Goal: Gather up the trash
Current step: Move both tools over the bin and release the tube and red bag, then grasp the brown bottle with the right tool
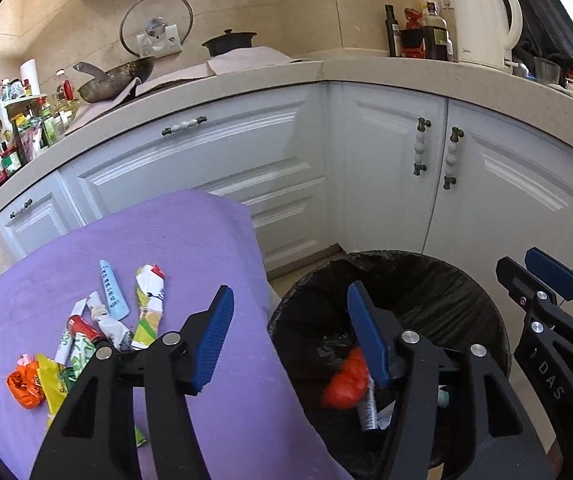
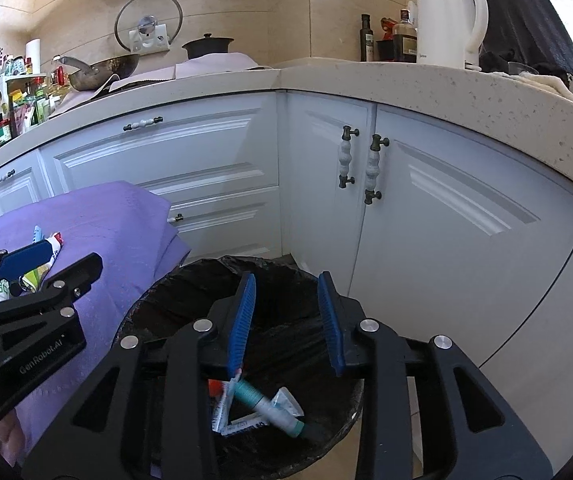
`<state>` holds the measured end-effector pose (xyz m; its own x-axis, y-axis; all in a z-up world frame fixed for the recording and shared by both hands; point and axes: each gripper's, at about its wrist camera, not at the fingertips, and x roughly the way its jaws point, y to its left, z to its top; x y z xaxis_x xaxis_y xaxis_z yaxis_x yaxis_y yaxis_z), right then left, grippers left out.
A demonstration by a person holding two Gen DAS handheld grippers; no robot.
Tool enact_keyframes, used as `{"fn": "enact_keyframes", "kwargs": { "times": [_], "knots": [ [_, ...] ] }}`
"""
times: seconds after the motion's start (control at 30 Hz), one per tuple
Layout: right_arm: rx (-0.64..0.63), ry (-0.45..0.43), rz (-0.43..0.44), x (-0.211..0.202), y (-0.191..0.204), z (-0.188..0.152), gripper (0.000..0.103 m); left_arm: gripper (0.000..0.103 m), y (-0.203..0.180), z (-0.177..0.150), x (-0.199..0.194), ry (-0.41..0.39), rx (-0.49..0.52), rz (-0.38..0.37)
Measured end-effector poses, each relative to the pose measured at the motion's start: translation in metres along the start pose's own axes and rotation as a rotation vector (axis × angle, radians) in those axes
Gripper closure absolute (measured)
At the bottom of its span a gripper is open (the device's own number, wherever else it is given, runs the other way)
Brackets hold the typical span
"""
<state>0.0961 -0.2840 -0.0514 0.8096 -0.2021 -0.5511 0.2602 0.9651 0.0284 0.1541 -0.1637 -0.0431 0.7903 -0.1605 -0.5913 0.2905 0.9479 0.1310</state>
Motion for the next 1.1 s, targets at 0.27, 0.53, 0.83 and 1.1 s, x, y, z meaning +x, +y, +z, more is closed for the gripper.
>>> {"fn": "enact_keyframes", "kwargs": {
  "times": [0.27,0.53,0.83,1.1],
  "knots": [
    [-0.004,-0.004,0.016,-0.008,0.011,0.002,0.069,0.045,0.016,0.000,-0.014,-0.018,-0.016,0.049],
    [-0.049,-0.003,0.111,-0.027,0.056,-0.004,0.062,0.045,0.055,-0.017,-0.038,0.003,-0.046,0.118],
    [-0.141,0.008,0.256,-0.054,0.124,-0.018,0.062,0.042,0.127,-0.053,-0.076,0.018,-0.112,0.282],
    [-0.229,0.031,0.351,-0.075,0.178,-0.038,0.062,0.041,0.193,-0.092,-0.096,0.074,-0.210,0.420]
  ]
}}
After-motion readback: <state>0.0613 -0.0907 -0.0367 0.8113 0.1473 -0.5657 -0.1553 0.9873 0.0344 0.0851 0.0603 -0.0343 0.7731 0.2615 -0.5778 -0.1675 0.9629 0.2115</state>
